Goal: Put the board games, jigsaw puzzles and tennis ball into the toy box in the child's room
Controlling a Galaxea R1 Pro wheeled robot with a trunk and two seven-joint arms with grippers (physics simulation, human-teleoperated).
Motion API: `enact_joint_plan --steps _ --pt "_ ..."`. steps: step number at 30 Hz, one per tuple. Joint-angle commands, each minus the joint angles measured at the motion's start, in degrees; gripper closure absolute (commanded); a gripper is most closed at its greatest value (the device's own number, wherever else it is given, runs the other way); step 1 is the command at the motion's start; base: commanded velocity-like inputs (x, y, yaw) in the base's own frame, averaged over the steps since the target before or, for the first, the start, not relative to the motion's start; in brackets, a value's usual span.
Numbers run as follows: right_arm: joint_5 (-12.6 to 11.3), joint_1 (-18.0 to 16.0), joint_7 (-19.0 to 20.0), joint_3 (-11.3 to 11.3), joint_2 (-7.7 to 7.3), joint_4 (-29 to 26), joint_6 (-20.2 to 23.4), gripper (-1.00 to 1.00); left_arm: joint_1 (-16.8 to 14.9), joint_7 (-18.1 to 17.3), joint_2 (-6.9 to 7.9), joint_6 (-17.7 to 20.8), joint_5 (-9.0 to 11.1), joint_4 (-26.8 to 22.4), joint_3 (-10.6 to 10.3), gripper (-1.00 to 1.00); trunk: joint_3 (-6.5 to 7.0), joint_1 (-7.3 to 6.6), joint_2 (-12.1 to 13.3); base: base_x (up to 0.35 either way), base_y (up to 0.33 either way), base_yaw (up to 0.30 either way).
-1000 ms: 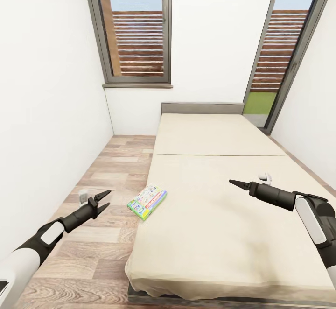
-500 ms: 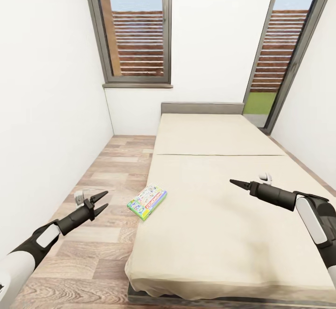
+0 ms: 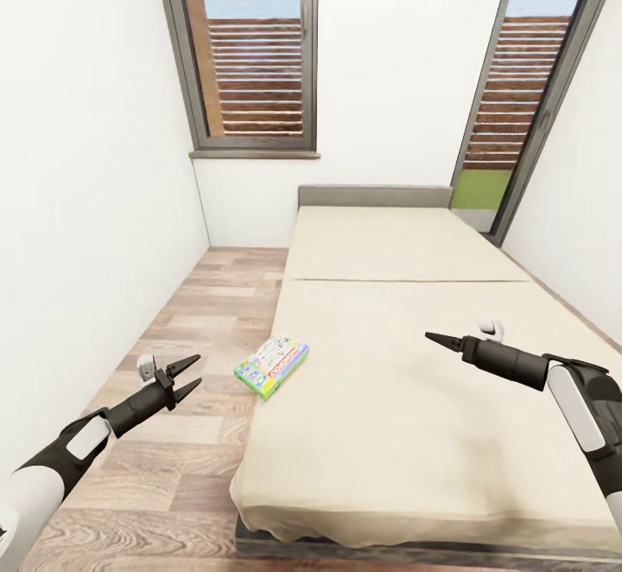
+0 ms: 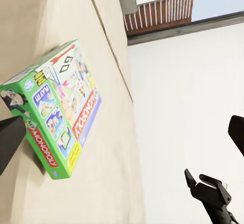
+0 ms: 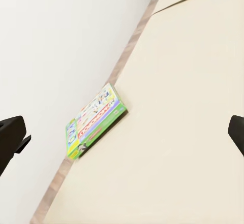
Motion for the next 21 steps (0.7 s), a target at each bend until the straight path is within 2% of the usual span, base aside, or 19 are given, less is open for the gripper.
enact_joint_plan --steps 1,21 --pt "-0.12 -0.04 0.10 -0.05 0.02 0.00 0.31 -1.00 -0.03 -0.12 0.05 0.49 0.46 -0.01 -0.26 -1.00 -0.24 0.22 -0.44 0.000 0.000 0.000" --pt "-0.12 -0.03 0.11 0.15 0.13 0.00 0.31 -1.00 -0.12 -0.33 0.20 0.59 0.37 -0.32 -0.21 -1.00 -3.83 4.61 -8.46 0.000 0.000 0.000"
